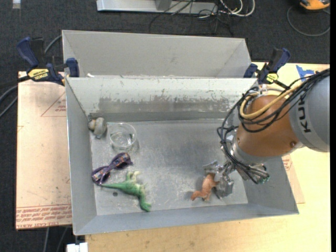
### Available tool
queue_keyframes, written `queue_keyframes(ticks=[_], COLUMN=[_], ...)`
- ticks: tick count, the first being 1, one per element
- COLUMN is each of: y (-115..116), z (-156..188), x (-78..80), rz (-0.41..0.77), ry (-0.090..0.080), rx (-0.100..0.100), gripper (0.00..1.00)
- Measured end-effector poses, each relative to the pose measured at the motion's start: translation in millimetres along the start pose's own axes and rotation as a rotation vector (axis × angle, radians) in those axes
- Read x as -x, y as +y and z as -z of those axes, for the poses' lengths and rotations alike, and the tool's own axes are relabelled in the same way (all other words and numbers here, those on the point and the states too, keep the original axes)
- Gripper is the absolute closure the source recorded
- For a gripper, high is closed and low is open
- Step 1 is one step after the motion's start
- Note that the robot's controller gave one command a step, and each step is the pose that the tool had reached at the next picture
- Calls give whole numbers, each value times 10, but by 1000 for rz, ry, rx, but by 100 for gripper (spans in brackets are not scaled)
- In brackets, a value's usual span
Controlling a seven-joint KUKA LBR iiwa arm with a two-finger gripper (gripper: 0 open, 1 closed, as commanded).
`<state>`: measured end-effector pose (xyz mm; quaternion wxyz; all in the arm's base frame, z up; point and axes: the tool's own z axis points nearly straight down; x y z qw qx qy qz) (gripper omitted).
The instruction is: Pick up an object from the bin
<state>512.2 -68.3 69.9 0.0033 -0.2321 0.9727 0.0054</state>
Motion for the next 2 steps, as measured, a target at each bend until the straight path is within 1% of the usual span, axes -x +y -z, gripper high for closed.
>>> queue_keyframes(ticks=[1, 2], y=[0, 80], z=[0, 1316], x=[0, 72], rz=[0, 23], ry=[0, -3], rx=[0, 0], gripper=[100, 100])
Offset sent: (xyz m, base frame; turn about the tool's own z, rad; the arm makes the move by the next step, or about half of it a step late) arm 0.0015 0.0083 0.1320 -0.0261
